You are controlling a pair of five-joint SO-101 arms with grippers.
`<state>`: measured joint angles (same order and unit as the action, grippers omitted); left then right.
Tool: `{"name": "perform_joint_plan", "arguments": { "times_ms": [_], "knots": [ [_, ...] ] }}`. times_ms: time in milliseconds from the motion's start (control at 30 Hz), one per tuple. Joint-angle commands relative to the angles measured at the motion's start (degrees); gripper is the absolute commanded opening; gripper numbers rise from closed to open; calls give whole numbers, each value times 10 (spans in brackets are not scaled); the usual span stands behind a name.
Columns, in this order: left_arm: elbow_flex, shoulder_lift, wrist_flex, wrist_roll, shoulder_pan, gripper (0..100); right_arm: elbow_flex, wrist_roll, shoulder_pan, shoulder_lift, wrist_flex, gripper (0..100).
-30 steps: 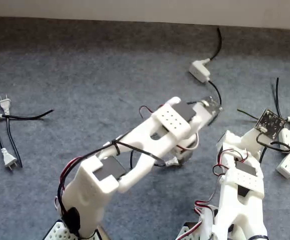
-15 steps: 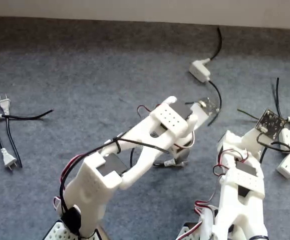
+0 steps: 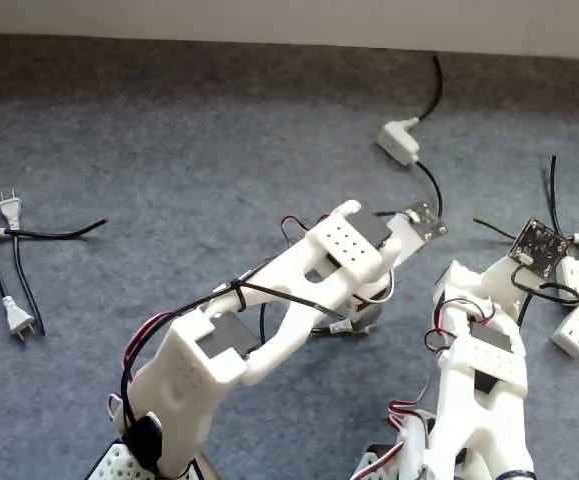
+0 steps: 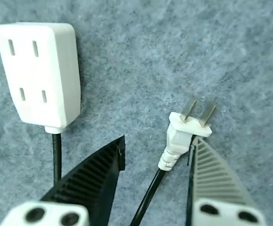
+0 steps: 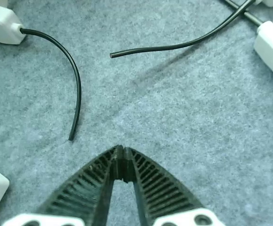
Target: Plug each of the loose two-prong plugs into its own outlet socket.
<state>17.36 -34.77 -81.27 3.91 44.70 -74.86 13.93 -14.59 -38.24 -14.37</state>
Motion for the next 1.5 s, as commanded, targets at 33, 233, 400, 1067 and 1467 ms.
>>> {"name": "perform_joint_plan", "arguments": {
  "times_ms": [33, 233, 400, 1067, 1467],
  "knots": [
    [-1, -6, -10, 2, 50, 238, 6, 5, 5, -2, 2, 8],
    [-1, -7, -18, 2, 65, 232, 6, 5, 4, -2, 2, 8],
    [0, -7, -18, 2, 60, 143, 6, 5, 4, -2, 2, 8],
    [82, 22, -200, 37, -52, 57, 7, 5, 4, -2, 2, 8],
    [-82, 243, -200, 133, -357, 56, 5, 5, 20, 0, 2, 8]
  ]
}}
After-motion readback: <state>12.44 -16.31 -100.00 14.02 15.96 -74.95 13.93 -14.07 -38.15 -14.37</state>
